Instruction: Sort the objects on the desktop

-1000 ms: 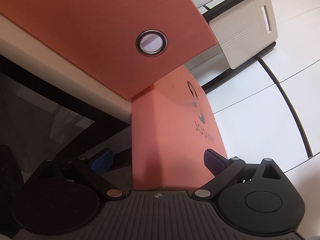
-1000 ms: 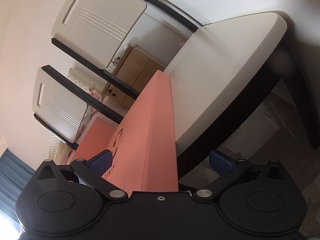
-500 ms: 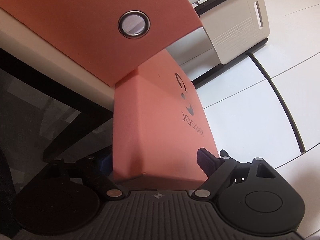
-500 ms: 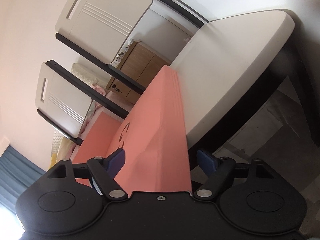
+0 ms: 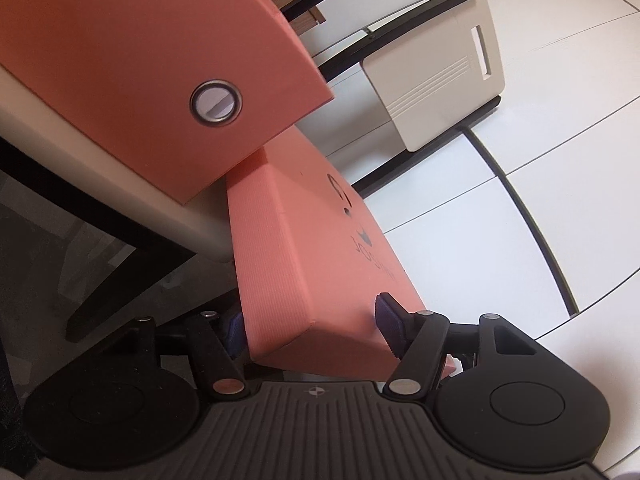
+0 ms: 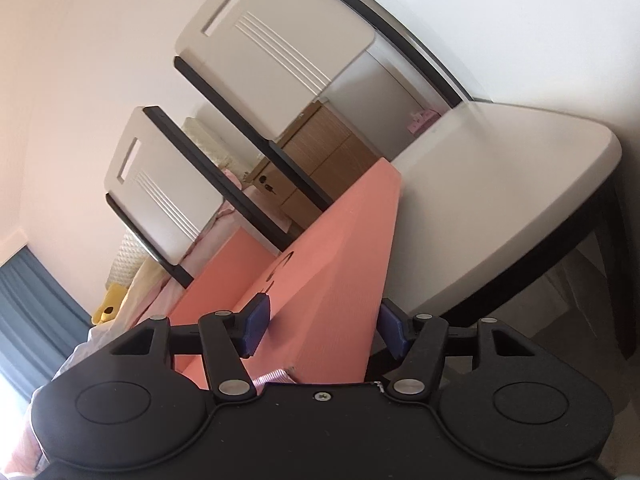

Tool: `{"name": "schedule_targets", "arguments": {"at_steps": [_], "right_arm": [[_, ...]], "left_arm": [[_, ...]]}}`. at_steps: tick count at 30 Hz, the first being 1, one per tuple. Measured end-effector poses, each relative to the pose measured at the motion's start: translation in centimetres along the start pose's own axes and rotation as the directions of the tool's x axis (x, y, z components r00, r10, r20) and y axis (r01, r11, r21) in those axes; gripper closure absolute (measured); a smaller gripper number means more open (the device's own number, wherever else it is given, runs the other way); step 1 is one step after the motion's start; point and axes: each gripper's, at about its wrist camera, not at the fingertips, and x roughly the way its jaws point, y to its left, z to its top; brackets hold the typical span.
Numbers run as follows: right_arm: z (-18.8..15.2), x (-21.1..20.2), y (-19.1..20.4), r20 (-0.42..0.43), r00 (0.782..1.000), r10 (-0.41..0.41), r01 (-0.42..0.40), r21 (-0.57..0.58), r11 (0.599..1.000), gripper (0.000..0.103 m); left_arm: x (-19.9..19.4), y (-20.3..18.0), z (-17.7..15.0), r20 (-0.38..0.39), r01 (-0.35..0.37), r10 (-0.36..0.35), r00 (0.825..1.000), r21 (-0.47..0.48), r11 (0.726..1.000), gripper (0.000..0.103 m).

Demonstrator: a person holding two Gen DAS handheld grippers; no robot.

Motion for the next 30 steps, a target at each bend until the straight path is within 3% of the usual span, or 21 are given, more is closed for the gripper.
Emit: {"name": "schedule_targets", "arguments": {"at_steps": [6, 15, 30], "right_arm": [[1.1, -2.2, 1.6, 0.059, 0.998, 0.021, -0.018, -0.042, 0.999, 0.042], [2.2, -3.9, 4.0, 0.131, 0.989, 0.063, -0.052, -0.08, 0.995, 0.042], [3.1, -2.2, 8.0, 0.179, 0.977, 0.114, -0.103, -0.07, 0.992, 0.042]], "left_arm": [[-0.6, -1.8, -0.7, 0.005, 0.047, -0.047, 0.999, 0.025, 0.999, 0.034], [-3.1, -3.8, 1.1, 0.054, 0.089, -0.095, 0.994, 0.109, 0.99, 0.033], [-8.0, -5.6, 3.9, 0.13, 0.073, -0.099, 0.987, 0.19, 0.979, 0.033]]}}
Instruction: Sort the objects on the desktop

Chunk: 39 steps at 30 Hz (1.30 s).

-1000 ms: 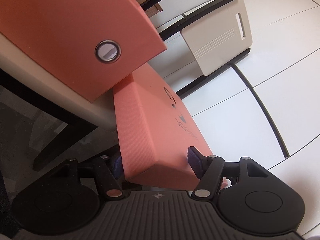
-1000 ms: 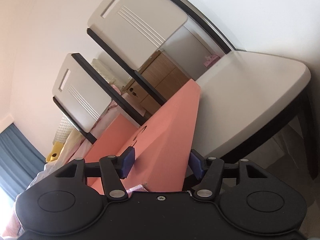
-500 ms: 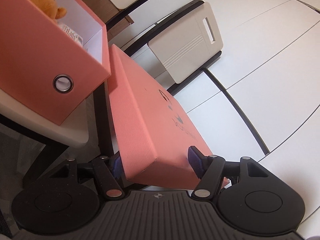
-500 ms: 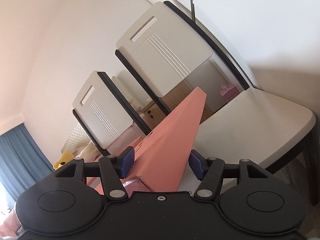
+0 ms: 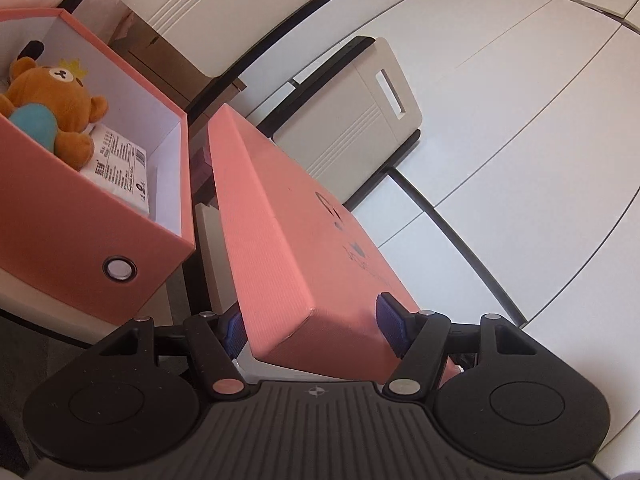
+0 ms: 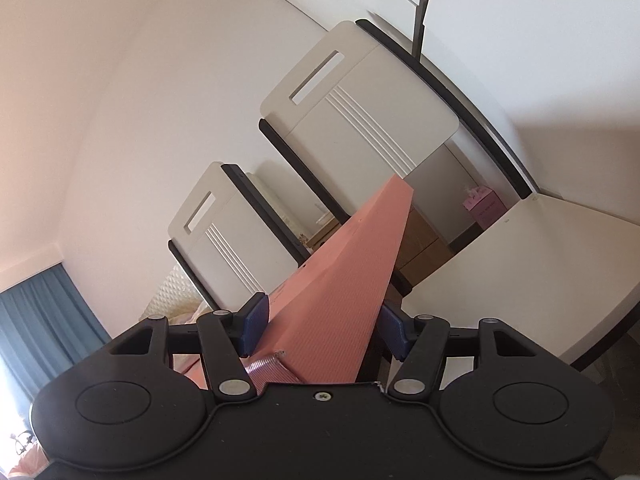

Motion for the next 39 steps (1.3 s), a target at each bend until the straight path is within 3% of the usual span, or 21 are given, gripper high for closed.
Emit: {"name": "schedule_targets", "arguments": {"at_steps": [6, 12, 15, 19, 27, 31, 33, 39], "right_arm": [[-0.5, 4.0, 1.7, -0.032, 0.999, 0.028, -0.027, 0.018, 0.999, 0.042], [-1.9, 8.6, 3.5, -0.07, 0.996, 0.052, -0.05, 0.031, 0.998, 0.042], [-2.6, 10.9, 4.5, -0.095, 0.993, 0.065, -0.062, 0.035, 0.997, 0.042], [-3.8, 14.3, 6.0, -0.131, 0.987, 0.097, -0.094, 0.035, 0.995, 0.042], [-7.8, 21.9, 8.9, -0.211, 0.965, 0.158, -0.153, 0.041, 0.987, 0.042], [-9.5, 24.7, 9.0, -0.246, 0.956, 0.161, -0.154, 0.047, 0.987, 0.042], [-10.0, 25.6, 8.9, -0.257, 0.952, 0.163, -0.156, 0.048, 0.987, 0.042], [-10.3, 26.4, 8.6, -0.268, 0.946, 0.179, -0.176, 0.037, 0.984, 0.041]], "left_arm": [[-2.0, 0.7, 2.4, 0.051, -0.067, 0.068, 0.996, -0.012, 0.998, 0.033], [-3.6, 2.1, 4.9, 0.107, -0.138, 0.14, 0.984, -0.023, 0.99, 0.032], [-4.5, 3.2, 5.9, 0.127, -0.18, 0.189, 0.974, -0.073, 0.981, 0.032], [-6.2, 4.2, 7.7, 0.166, -0.253, 0.272, 0.948, -0.126, 0.959, 0.032], [-9.4, 7.9, 11.3, 0.259, -0.372, 0.419, 0.87, -0.212, 0.903, 0.032], [-9.9, 9.8, 12.3, 0.259, -0.407, 0.463, 0.848, -0.241, 0.881, 0.032], [-9.9, 10.6, 12.7, 0.252, -0.417, 0.477, 0.842, -0.257, 0.872, 0.032], [-9.5, 11.6, 13.4, 0.244, -0.411, 0.467, 0.85, -0.248, 0.877, 0.031]]}}
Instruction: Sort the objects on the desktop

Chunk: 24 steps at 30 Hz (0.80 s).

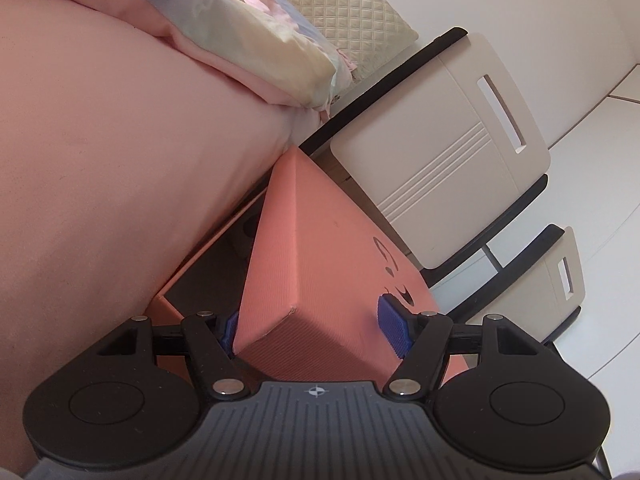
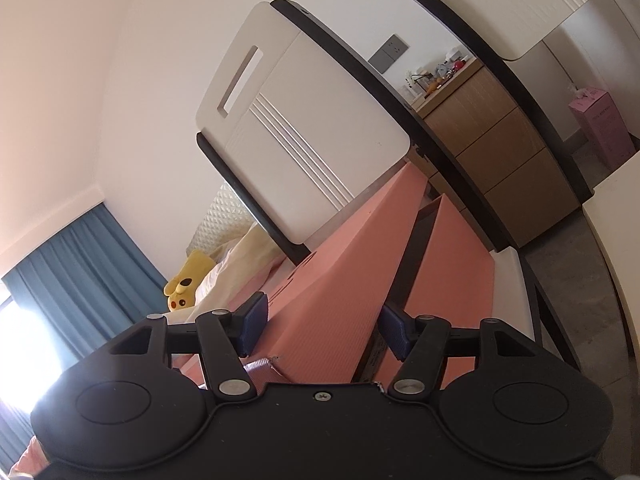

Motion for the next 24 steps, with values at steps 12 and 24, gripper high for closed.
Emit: {"name": "schedule_targets", "arguments": {"at_steps": [12, 24], "right_arm": [[-1.7, -0.5, -0.8, -0.026, 1.0, 0.002, -0.001, 0.04, 0.999, 0.038], [-2.3, -1.4, -1.4, 0.026, 1.0, -0.01, 0.011, -0.038, 0.999, 0.037]], "left_arm": [[0.2, -0.7, -1.2, 0.055, -0.094, 0.091, 0.994, 0.059, 0.994, 0.024], [-3.5, -2.7, -4.3, 0.241, -0.237, 0.198, 0.95, 0.144, 0.961, 0.006]]}}
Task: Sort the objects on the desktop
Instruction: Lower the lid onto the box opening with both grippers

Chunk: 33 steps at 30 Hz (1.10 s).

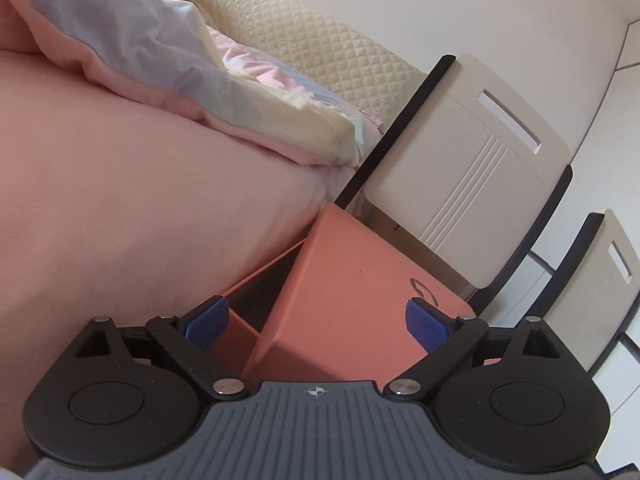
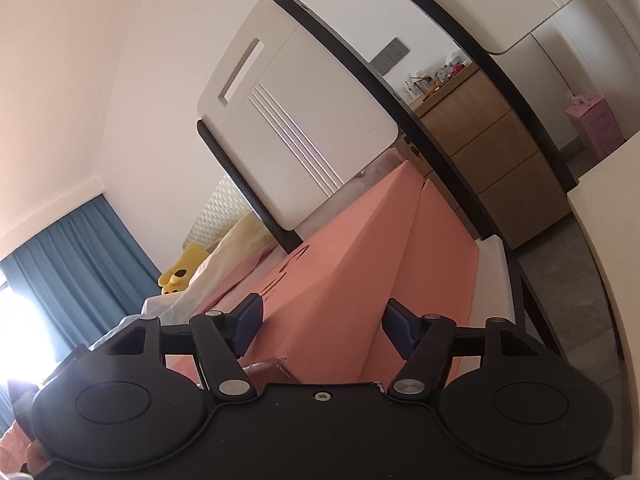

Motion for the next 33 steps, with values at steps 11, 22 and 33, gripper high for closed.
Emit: {"name": "schedule_targets", "arguments": {"at_steps": [11, 22, 33], "right_arm": [[-0.4, 0.2, 2.2, -0.031, 0.994, -0.107, 0.108, 0.006, 0.994, 0.037], [-2.1, 1.1, 4.8, -0.048, 0.987, -0.151, 0.149, -0.044, 0.988, 0.028], [-1.5, -1.6, 6.3, 0.001, 0.996, -0.084, 0.081, -0.26, 0.962, 0.05]], "left_arm": [[-3.0, -5.5, -4.8, 0.059, 0.007, -0.039, 0.997, 0.468, 0.884, 0.006], [-2.3, -5.0, -5.8, 0.014, -0.019, 0.014, 1.0, 0.498, 0.867, 0.006], [-1.4, -4.4, -5.7, 0.011, -0.068, 0.071, 0.997, 0.465, 0.883, 0.005]]}}
